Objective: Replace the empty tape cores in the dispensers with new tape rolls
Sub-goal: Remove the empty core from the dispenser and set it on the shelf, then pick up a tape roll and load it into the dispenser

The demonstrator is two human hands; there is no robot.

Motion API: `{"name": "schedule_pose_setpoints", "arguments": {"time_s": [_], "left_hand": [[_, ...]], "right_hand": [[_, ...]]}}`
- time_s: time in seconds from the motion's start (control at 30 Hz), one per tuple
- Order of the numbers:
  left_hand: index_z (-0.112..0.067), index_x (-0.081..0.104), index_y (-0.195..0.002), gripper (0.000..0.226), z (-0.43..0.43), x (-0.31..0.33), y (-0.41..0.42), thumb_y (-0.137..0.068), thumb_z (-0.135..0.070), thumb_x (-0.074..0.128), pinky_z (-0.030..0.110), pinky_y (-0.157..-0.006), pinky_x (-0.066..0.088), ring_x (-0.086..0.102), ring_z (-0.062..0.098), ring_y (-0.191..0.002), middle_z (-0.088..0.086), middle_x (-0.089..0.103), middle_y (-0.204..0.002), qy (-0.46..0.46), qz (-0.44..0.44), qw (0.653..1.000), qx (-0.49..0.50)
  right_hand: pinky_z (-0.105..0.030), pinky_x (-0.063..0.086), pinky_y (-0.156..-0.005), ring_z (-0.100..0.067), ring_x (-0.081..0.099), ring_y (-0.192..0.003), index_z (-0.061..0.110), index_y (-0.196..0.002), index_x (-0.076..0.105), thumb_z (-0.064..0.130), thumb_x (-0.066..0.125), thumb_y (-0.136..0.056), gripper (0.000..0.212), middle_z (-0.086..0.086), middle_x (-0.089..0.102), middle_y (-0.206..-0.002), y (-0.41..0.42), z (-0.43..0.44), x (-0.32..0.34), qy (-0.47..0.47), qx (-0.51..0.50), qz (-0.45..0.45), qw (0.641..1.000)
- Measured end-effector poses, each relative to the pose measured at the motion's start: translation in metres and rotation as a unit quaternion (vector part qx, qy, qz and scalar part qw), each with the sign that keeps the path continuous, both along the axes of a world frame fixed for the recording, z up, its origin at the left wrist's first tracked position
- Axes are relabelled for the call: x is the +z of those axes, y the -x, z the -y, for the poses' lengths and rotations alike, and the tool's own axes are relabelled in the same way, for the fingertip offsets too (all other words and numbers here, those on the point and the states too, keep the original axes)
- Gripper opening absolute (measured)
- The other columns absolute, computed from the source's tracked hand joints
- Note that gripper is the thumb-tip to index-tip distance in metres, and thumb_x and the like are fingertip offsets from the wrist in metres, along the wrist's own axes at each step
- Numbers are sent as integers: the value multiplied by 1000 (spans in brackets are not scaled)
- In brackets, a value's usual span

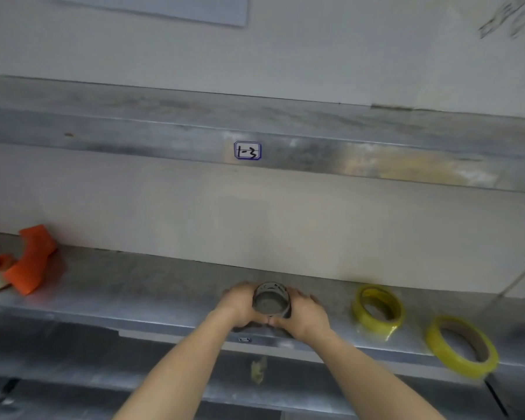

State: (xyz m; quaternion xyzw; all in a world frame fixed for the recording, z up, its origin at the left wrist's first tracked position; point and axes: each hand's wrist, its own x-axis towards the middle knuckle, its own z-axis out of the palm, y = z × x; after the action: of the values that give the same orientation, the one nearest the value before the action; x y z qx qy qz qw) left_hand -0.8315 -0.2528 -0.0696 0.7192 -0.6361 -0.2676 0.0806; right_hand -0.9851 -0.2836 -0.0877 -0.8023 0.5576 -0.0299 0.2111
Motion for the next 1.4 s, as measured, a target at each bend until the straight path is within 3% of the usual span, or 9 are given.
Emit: {"name": "schedule_pose_setpoints", "arguments": {"time_s": [0.1, 0.3, 0.4, 0.5, 0.63, 0.8, 1.0, 1.23, 1.4], "left_hand": [[-26, 60, -114, 60, 4, -4, 1, -60, -43, 80, 38, -91, 52, 63, 24, -106, 1, 67, -119, -1, 19, 1000, -1], [-24, 51, -123, 82, 15, 5, 8, -54, -52, 84, 34, -94, 48, 57, 24, -115, 1, 59, -128, -1, 40, 999, -6], [-16, 25, -148, 112, 24, 16, 23, -60, -54, 82, 37, -113, 34, 37, 25, -139, 5, 34, -153, -5, 61, 998, -13], [-15, 8, -153, 120, 35, 23, 47, -64, -54, 80, 39, -119, 25, 23, 25, -146, 6, 17, -160, 1, 77, 996, -40], [-14, 8, -153, 118, 46, 27, 95, -66, -54, 78, 40, -116, 29, 27, 26, -144, 6, 19, -159, -1, 67, 994, -92], [-14, 6, -153, 113, 54, 23, 142, -71, -47, 77, 39, -119, 23, 21, 27, -146, 8, 13, -161, -3, 47, 989, -143], [-15, 13, -152, 109, 64, 10, 171, -70, -46, 79, 39, -117, 28, 28, 30, -143, 9, 23, -158, -8, 36, 988, -149], [-27, 32, -143, 95, 77, -4, 189, -64, -43, 82, 39, -109, 37, 42, 25, -133, 2, 42, -148, 7, 14, 987, -161], [-27, 33, -142, 102, 90, -11, 198, -56, -45, 84, 35, -105, 40, 46, 24, -130, 1, 43, -145, -1, 17, 989, -145]], "right_hand": [[-39, 26, -114, -23, 48, -125, 23, -137, 35, 61, 64, -69, 83, -2, 51, -137, -2, 0, -4, -6, 2, 5, 1000], [-37, 22, -115, -22, 40, -133, 19, -142, 28, 67, 64, -66, 97, -3, 44, -144, 16, -1, 11, 7, 10, 40, 999], [-35, 18, -119, -21, 29, -141, 19, -148, 17, 66, 62, -69, 102, -3, 31, -154, 36, 1, 22, 41, -11, 53, 998], [-34, 20, -119, -22, 23, -144, 21, -149, 13, 65, 58, -74, 97, -2, 26, -156, 62, 0, 29, 72, -32, 56, 995], [-34, 23, -117, -20, 27, -142, 18, -148, 14, 60, 60, -75, 96, -4, 31, -154, 101, 0, 34, 96, -69, 43, 992], [-34, 22, -116, -21, 29, -141, 16, -149, 12, 61, 63, -73, 102, -2, 33, -153, 153, 5, 33, 96, -116, 25, 988], [-38, 21, -118, -23, 30, -141, 12, -149, 10, 70, 62, -66, 113, -6, 29, -154, 193, 17, 18, 70, -159, -1, 985], [-39, 16, -119, -23, 28, -142, 13, -149, 9, 73, 61, -64, 117, -7, 29, -154, 213, 28, 4, 31, -149, -15, 988], [-42, 9, -121, -21, 40, -135, 20, -141, 33, 76, 60, -61, 101, -4, 44, -147, 222, 37, -1, -1, -146, -7, 989]]}}
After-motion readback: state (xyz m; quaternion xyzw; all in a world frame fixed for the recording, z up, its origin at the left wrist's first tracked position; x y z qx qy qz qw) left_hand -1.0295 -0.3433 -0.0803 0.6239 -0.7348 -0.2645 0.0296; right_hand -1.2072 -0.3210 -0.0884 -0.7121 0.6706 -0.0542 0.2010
